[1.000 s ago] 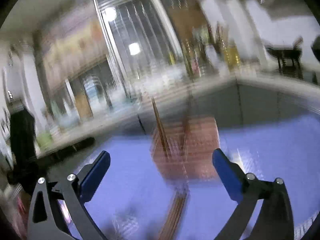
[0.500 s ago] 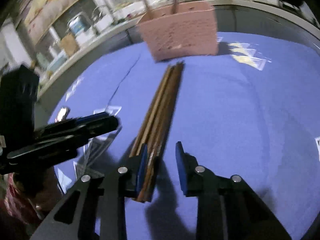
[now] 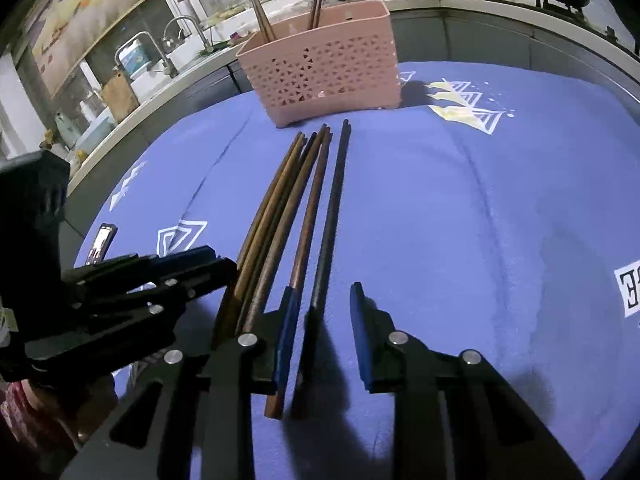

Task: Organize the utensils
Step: 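Return both tools to the pile and grasp one chopstick each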

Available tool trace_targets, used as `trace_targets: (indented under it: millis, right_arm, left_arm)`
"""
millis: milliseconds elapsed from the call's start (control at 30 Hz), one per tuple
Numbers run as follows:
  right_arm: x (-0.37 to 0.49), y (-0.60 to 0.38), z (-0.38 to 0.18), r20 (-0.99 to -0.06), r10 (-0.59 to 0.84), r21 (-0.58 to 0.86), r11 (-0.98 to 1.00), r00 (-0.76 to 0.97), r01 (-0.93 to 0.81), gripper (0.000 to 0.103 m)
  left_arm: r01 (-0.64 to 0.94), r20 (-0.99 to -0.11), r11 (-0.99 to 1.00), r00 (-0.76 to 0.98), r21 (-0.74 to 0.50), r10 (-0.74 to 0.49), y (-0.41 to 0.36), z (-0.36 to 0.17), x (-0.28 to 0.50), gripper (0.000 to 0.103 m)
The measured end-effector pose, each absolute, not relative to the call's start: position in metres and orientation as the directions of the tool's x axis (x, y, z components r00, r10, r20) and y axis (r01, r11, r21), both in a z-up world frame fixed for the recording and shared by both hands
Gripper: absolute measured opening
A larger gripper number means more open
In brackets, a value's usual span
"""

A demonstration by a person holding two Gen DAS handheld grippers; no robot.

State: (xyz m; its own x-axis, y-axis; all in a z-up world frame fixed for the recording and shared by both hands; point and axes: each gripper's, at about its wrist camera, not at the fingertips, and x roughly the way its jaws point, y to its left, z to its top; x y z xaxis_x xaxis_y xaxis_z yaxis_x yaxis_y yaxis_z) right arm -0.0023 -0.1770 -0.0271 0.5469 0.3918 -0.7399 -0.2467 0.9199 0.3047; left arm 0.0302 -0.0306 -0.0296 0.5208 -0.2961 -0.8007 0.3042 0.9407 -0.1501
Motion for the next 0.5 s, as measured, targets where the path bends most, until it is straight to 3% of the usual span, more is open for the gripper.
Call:
trace_targets:
  millis: [300,367,500]
  right_arm:
    - [-0.008,-0.166,-0.031,-0.751,0.316,0.183,0.943,0.58,-0.277,0.028]
    - [-0.01,-0.16,-0.032,-0.75,0.28,0.122,0.949,0.6,-0.291,0.028]
    - [-0.011,-0.16,-0.034,-0.75,0.259,0.079,0.949,0.609,-0.306,0.01]
  left_arm:
    - [0.306,-0.797,0.952,0.573,-0.005,-0.188,-0.054,-0.031,0.037,0.027]
    - [0.299,-0.797,0.954,0.577,0.002,-0.179,-0.053,-0.031,0.041,0.008]
    - [0.292,-0.797,0.955,0.565,-0.049,-0.213,-0.038,-0.03,0.044,0.006]
